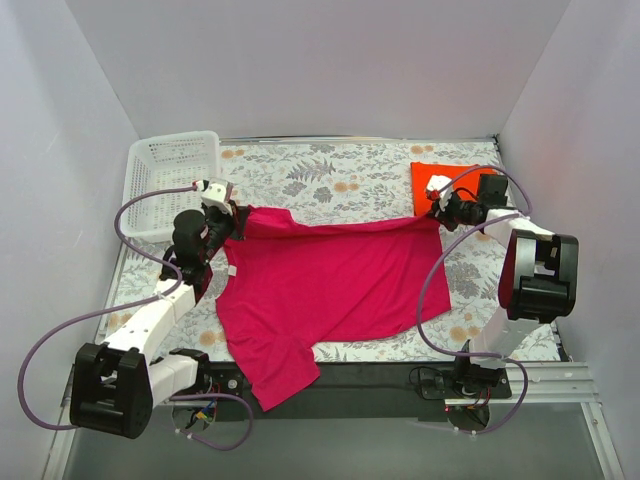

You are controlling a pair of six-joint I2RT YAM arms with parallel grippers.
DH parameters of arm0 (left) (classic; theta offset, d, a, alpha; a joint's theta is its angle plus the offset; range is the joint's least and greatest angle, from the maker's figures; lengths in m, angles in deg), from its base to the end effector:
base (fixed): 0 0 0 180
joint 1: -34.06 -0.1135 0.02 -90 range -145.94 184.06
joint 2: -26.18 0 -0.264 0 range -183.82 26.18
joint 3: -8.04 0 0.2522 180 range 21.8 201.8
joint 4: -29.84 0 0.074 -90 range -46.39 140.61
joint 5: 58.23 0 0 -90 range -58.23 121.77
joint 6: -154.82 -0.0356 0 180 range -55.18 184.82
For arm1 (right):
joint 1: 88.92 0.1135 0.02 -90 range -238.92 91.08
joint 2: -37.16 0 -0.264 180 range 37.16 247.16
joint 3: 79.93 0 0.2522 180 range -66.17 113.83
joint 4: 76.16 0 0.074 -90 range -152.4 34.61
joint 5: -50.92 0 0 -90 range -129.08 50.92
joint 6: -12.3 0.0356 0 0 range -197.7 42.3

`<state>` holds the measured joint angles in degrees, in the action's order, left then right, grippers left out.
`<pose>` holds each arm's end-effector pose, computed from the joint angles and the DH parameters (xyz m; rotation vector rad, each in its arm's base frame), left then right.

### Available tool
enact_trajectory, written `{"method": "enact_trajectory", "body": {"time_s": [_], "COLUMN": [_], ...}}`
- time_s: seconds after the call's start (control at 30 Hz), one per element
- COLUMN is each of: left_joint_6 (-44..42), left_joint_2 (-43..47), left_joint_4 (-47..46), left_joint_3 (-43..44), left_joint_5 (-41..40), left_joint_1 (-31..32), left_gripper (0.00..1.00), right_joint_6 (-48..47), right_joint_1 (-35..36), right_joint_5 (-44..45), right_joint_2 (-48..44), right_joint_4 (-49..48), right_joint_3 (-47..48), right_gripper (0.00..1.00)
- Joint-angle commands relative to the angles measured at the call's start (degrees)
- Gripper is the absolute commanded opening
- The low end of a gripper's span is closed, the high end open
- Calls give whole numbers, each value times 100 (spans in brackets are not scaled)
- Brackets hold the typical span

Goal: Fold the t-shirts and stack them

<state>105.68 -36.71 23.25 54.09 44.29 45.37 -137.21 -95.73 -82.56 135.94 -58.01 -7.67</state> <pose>0.2418 -0.0562 0.2561 -0.3023 1.7992 -0.8464 0.3573 -0.0180 0.1916 -1.2366 1.7144 0.2198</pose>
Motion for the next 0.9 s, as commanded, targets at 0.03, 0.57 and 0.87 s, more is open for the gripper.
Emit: {"method": "enact_trajectory", "body": {"time_s": [0.03,0.57,0.87], "left_joint_6": [-78,-113,-149], "left_joint_2": [242,462,401], "left_joint_4": [137,401,419], "left_joint_3": [-74,-144,-171], "left_joint_5": [-109,-197,-275], "left_joint_1": [55,178,240], "left_gripper": [0,0,0], "right_joint_6": [-228,-290,-369], "right_joint_1": [-49,-128,-128], "right_joint_5": [-90,-64,-99], "right_joint_2": [-245,-307,-360], "right_joint_4": [-52,10,107], "right_joint_3": [-137,-330,-497], "right_gripper": [1,1,1]}}
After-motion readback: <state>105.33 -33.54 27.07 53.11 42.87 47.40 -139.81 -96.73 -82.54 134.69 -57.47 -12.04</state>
